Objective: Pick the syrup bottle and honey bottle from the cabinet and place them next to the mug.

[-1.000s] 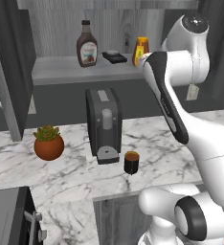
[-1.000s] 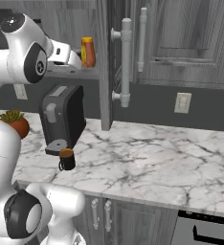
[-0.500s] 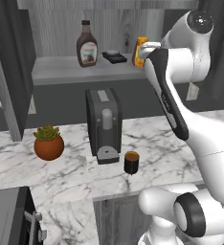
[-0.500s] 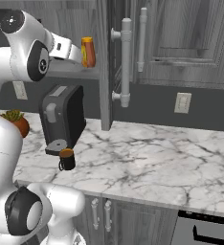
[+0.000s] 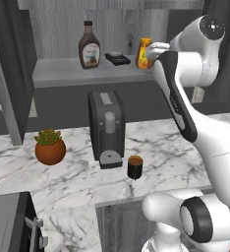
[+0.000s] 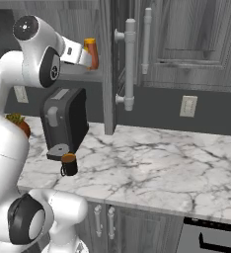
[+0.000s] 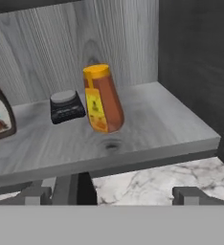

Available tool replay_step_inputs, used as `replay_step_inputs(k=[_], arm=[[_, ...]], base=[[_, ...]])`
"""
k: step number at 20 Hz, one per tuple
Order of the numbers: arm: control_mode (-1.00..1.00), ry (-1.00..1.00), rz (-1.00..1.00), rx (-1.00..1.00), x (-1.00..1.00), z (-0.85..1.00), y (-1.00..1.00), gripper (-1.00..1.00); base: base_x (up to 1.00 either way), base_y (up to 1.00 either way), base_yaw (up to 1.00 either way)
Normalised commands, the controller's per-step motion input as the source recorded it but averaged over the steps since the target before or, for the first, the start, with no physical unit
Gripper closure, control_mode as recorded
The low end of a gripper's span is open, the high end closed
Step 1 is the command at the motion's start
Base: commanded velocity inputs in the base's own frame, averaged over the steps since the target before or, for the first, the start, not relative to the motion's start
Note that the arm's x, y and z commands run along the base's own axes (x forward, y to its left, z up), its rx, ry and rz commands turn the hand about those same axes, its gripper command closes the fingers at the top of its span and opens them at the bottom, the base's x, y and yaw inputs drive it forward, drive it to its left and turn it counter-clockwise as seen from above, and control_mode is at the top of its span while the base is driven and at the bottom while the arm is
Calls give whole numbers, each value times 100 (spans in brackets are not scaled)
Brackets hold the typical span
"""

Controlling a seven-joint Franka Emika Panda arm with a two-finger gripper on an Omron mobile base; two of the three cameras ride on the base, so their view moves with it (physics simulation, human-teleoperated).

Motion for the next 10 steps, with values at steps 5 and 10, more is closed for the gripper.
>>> replay_step_inputs(k=[5, 10], arm=[[-100, 0, 0, 0, 40, 0, 0, -100], [-100, 0, 0, 0, 21, 0, 0, -100]], base=[[0, 0, 0], [0, 0, 0]])
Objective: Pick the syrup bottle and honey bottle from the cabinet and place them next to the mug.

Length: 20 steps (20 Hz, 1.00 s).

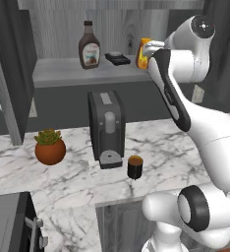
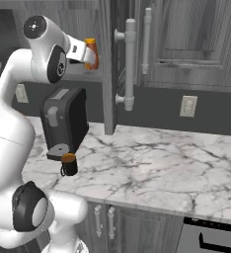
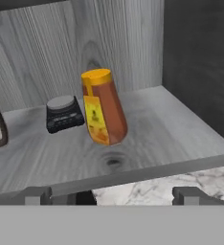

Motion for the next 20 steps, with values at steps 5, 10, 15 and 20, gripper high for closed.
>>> replay_step_inputs(k=[5, 10, 15, 20], arm=[[-100, 0, 7, 0, 9, 0, 0, -100], [-100, 0, 13, 0, 21, 0, 0, -100], [-100, 0, 7, 0, 28, 0, 0, -100], [-100, 0, 0, -1, 28, 0, 0, -100]], base=[[0, 0, 0], [0, 0, 0], [0, 0, 0], [0, 0, 0]])
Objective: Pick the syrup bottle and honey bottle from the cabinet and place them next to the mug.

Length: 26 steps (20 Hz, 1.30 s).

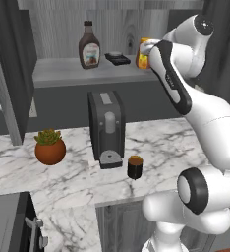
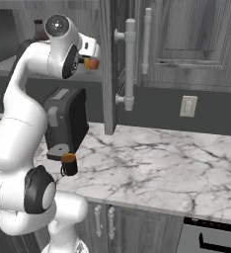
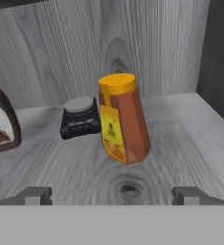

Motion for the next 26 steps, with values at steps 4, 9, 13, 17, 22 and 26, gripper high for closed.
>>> replay_step_inputs(k=[4, 9, 13, 17, 22, 26], arm=[[-100, 3, 0, 0, 23, 0, -2, -100], [-100, 6, 0, 0, 23, -1, -6, -100], [-100, 3, 0, 0, 7, -8, -16, -100], [-100, 0, 0, 0, 6, -14, -7, -100], [-100, 0, 0, 0, 12, -20, 0, -100], [-100, 0, 0, 0, 18, -13, 0, -100]], base=[[0, 0, 0], [0, 0, 0], [0, 0, 0], [0, 0, 0], [0, 0, 0], [0, 0, 0]])
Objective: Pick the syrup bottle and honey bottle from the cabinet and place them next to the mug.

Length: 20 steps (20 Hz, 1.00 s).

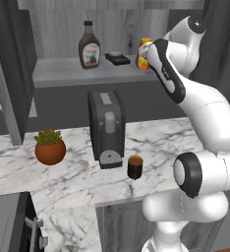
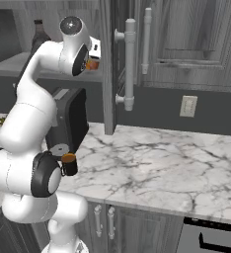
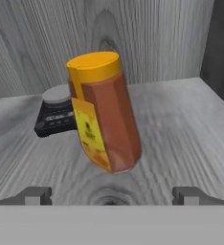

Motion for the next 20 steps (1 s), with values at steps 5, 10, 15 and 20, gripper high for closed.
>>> replay_step_inputs(k=[5, 10, 15, 20], arm=[[-100, 0, 0, 0, 28, 0, 0, -100], [-100, 0, 0, 0, 28, 0, -1, -100], [-100, 0, 0, 0, 17, 0, 0, -100], [-100, 0, 0, 0, 1, 0, 0, -100]], base=[[0, 0, 0], [0, 0, 0], [0, 0, 0], [0, 0, 0]])
